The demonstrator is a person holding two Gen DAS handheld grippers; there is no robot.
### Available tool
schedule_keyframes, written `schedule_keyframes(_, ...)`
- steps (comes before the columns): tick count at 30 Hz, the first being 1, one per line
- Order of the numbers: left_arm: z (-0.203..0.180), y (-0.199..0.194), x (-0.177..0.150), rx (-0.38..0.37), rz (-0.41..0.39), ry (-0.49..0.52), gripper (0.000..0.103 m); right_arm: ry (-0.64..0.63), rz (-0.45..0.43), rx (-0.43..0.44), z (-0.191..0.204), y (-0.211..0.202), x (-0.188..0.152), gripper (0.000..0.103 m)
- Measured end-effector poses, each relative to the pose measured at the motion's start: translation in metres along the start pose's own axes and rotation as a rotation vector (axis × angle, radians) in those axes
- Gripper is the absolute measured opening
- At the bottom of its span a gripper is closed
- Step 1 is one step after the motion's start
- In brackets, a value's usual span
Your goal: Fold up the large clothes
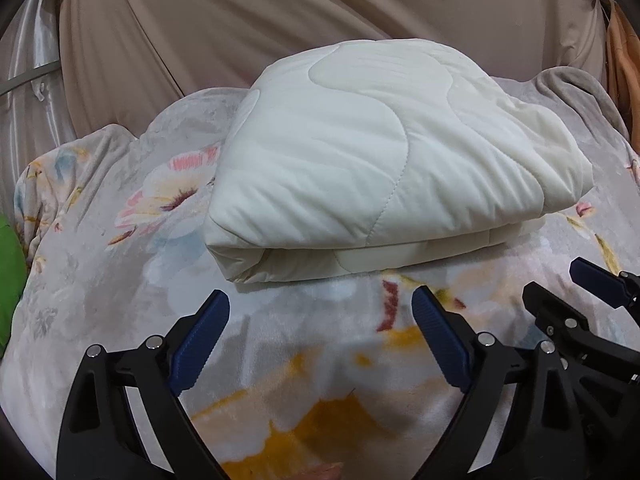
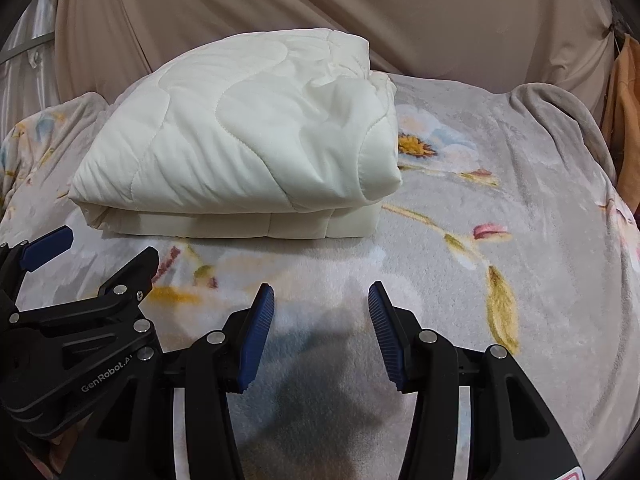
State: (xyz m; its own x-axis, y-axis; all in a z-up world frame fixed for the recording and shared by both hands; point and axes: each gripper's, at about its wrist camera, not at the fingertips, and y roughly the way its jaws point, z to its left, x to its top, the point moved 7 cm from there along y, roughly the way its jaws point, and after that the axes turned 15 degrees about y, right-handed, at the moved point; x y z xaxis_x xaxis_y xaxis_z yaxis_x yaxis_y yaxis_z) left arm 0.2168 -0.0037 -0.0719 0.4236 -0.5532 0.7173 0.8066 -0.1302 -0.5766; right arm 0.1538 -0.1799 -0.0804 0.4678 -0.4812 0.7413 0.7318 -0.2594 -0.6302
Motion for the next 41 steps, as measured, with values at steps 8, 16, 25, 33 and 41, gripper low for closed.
schedule_keyframes(8,0.0002,-0.0014,0.0002,0.003,-0.011,0.0,0.089,-0.006,-0.008,0.006,-0.0019,-0.0009,0.0015,0.049)
schedule_keyframes(16,0.0009,-0.0023,0.0006,0.004,-0.018,0.0,0.089,-0.01,-0.013,0.006,-0.0023,-0.0017,0.0024,0.049)
schedule_keyframes(25,0.0015,-0.0049,0.0015,0.006,-0.03,0.0,0.087,-0.015,-0.024,0.0,0.0005,-0.0038,0.0018,0.049)
schedule_keyframes(33,0.0018,-0.0051,0.0018,0.006,-0.034,0.003,0.086,-0.017,-0.028,-0.002,-0.0005,-0.0045,0.0024,0.049)
schedule_keyframes(41,-0.0015,-0.0068,0.0034,0.006,-0.044,0.013,0.081,-0.019,-0.034,-0.008,-0.0002,-0.0058,0.0023,0.049)
